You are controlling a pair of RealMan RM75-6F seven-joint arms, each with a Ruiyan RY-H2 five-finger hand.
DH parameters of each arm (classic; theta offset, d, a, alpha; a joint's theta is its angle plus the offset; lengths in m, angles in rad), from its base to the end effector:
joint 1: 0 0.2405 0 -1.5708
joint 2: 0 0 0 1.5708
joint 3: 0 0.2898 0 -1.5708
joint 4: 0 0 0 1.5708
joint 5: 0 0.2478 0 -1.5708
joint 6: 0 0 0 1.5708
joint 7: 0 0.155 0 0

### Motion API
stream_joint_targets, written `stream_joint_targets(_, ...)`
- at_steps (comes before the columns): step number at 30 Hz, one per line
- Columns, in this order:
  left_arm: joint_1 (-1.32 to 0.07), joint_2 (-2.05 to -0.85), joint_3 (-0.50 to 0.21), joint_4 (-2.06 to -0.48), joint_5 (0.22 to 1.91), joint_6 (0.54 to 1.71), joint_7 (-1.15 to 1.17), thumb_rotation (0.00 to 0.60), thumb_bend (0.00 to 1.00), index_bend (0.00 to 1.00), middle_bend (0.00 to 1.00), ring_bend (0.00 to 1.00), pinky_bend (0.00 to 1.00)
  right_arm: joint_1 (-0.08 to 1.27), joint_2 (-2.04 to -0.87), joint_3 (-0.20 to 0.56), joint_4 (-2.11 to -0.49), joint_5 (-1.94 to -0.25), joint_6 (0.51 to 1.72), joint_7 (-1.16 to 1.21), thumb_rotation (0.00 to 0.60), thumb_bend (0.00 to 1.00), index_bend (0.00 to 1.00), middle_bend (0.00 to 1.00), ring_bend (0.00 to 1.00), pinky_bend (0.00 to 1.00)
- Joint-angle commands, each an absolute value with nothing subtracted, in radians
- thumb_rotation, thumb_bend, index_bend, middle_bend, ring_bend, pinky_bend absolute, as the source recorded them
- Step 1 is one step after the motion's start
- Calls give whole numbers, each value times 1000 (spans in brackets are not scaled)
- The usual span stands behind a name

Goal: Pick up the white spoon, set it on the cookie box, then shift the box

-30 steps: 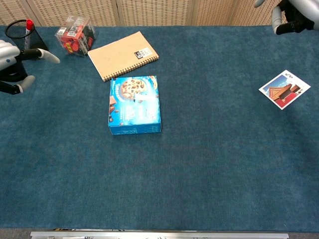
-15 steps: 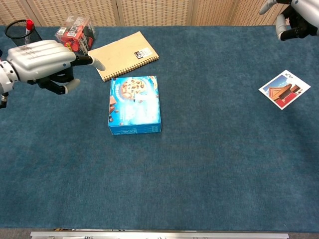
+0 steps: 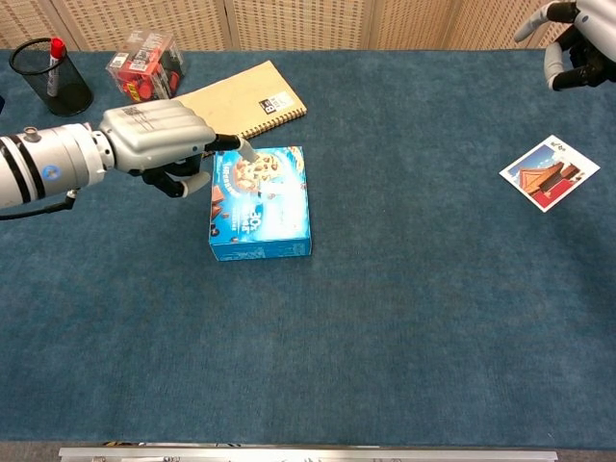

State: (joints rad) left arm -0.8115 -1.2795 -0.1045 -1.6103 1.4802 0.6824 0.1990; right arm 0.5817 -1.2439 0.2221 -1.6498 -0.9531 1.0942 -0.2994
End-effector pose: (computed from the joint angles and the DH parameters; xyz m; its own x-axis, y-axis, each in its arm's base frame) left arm -0.1596 0.3646 -0.0189 0.7190 0.2684 0.6410 0.5977 -0.7094 -0.3734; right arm -0.2511 -0.3817 0.0749 0.3696 -0.1507 0.9169 -0.9291 -0.0426 0.3675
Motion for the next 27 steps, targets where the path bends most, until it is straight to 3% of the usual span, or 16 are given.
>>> stream_joint_targets(1,-834,-1302,-108,-1593,1445,660,222,600,803,172,1000,1000,1000,581,-1246,222,-1644,-948,1091,-297,600,697,303,774,869,1000)
stream_joint_targets(27,-891,-1358,-51,-1595,1271,650,369,600,803,176,1000,1000,1000,559,-1249,226,-1613,-958,1085,-244,600,695,304,774,878,1000)
